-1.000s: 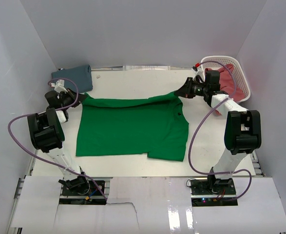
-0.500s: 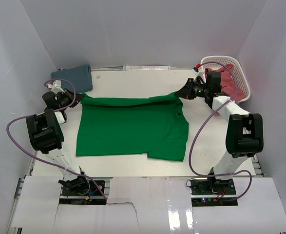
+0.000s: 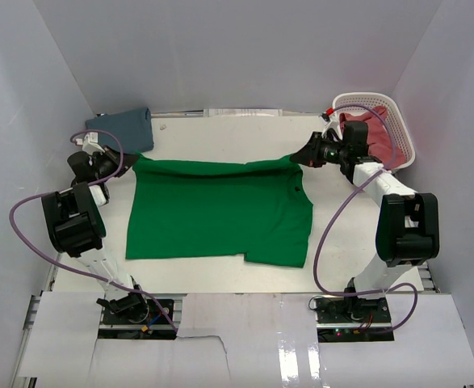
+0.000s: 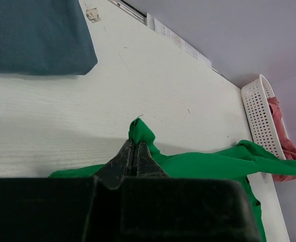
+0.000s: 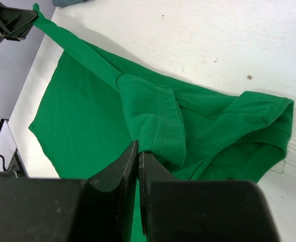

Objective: Fold and stack the t-shirts

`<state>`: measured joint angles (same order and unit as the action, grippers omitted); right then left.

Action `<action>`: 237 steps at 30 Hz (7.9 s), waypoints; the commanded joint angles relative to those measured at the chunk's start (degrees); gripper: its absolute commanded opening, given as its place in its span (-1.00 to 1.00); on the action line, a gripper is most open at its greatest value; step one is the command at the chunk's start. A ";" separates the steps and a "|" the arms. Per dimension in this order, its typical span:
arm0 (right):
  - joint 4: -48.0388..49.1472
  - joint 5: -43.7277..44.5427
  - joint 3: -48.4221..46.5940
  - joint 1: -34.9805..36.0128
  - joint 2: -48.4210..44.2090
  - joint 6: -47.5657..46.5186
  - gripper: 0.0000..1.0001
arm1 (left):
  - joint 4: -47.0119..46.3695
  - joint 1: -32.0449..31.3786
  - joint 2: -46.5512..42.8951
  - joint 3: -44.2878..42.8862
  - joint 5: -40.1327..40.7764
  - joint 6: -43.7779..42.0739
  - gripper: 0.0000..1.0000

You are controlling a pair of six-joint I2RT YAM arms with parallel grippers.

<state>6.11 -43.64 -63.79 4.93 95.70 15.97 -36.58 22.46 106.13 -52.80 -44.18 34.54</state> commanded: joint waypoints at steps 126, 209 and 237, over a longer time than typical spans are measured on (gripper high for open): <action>-20.88 25.10 -24.54 2.46 29.72 3.46 -0.85 | 29.64 -11.12 13.59 -20.06 -2.13 -13.10 0.96; -16.75 4.52 -31.93 -3.96 25.24 5.22 -0.73 | 33.12 -15.16 9.46 -27.21 -16.36 -8.97 0.96; -14.02 7.34 -14.35 -1.41 7.05 3.46 -0.77 | 45.89 -13.32 -61.46 -4.25 25.27 -17.40 0.96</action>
<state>-9.98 -36.99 -79.05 3.07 105.21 20.32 4.99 9.58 49.47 -59.33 -33.52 19.86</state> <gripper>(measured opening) 0.115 0.978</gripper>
